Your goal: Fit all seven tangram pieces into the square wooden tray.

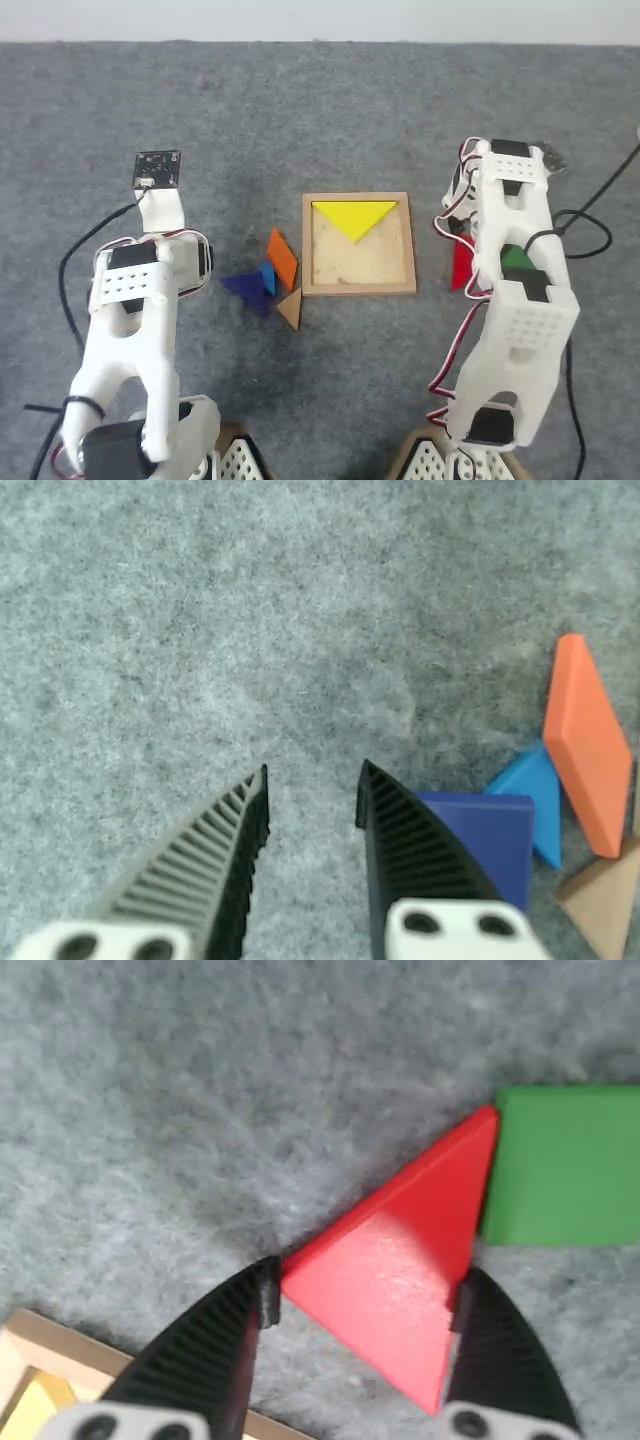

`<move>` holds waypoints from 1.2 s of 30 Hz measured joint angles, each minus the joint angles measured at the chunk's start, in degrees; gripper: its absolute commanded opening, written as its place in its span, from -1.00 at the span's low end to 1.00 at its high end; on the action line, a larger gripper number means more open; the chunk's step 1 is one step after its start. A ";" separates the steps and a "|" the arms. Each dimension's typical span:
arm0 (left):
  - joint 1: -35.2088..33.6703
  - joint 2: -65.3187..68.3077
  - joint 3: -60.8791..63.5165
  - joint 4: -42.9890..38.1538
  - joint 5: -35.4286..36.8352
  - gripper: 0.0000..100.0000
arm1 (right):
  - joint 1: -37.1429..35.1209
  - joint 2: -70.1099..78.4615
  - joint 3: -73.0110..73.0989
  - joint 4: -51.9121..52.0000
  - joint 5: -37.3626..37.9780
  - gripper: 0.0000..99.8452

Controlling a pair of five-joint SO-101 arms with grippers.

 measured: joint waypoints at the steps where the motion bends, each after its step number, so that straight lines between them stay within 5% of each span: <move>1: 0.00 0.00 0.00 0.00 0.00 -0.71 | 0.09 -0.44 0.53 0.09 0.09 -0.79; 10: 0.00 0.00 0.00 0.00 0.00 -0.71 | 0.62 -0.79 0.88 0.18 2.73 -0.99; 26: 0.00 0.00 0.00 0.00 0.00 -0.71 | -4.57 -5.10 -3.69 5.19 18.20 -0.96; 36: 0.00 0.00 0.00 0.00 0.00 -0.71 | -11.69 -5.10 -6.59 -5.89 18.29 -0.44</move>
